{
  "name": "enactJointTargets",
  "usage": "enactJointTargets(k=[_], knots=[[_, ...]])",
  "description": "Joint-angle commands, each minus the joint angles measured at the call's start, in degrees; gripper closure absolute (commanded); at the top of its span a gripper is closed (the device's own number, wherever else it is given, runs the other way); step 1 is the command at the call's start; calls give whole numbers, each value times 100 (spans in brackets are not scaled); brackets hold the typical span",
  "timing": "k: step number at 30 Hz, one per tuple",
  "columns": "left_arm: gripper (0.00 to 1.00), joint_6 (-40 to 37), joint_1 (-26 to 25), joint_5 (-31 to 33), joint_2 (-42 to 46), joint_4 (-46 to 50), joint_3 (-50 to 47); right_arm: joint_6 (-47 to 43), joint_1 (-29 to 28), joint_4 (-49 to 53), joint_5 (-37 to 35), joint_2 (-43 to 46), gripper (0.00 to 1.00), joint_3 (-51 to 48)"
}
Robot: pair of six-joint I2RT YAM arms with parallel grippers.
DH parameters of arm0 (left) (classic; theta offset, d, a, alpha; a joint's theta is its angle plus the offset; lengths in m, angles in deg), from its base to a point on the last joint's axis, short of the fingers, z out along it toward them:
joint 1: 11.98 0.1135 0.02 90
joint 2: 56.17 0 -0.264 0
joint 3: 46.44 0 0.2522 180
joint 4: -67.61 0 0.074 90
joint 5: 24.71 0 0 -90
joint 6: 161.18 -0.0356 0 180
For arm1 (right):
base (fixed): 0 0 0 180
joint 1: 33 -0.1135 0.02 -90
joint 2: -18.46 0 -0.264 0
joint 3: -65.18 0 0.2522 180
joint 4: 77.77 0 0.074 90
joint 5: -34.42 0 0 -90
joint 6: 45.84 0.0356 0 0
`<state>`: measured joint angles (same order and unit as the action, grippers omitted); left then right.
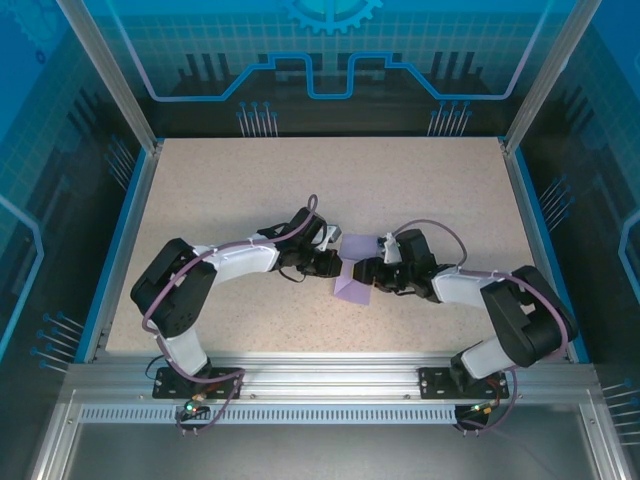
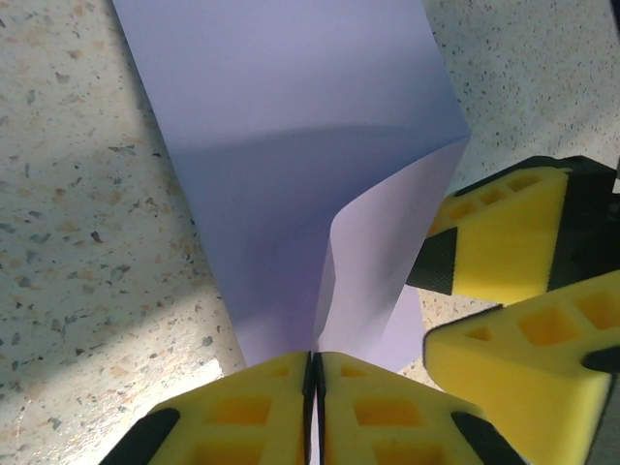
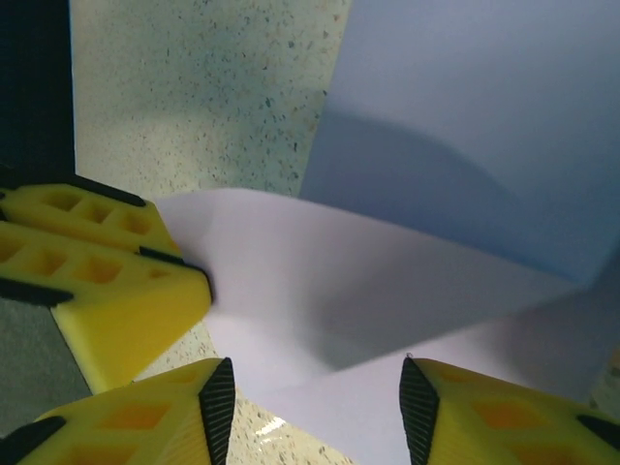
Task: Fold a paper plane with a square sheet of paper (fold left side to right side)
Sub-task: Turn over the paper at the center of the table.
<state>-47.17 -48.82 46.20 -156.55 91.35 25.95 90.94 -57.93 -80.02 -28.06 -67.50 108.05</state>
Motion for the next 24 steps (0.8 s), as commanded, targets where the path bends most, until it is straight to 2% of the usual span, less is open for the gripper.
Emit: enactJointTargets(k=[1,4,9,12,16,22,24], knots=[[86,29,67,55,119,-83,-97,242,-99,-575,123,-259,52,161],[82,51,92,54,137,-102,-114,297,-131,-732,177,-440,58,251],[63,190,298,7,424,-260,-357,227,-142,-740,74,-505,79,354],[50,294,476,-41,782,-373,-607,35,-144,-571,51,-418,87,474],[33,492,731,-157,1428,-558,-1008,-355,-76,-230,91,-123,93,669],[3,1026,1266,-421,2733,-1070,-1815,-980,208,282,454,793,97,933],[1,1144,1440,-488,3149,-1103,-1970,-1134,259,568,472,1047,100,1072]])
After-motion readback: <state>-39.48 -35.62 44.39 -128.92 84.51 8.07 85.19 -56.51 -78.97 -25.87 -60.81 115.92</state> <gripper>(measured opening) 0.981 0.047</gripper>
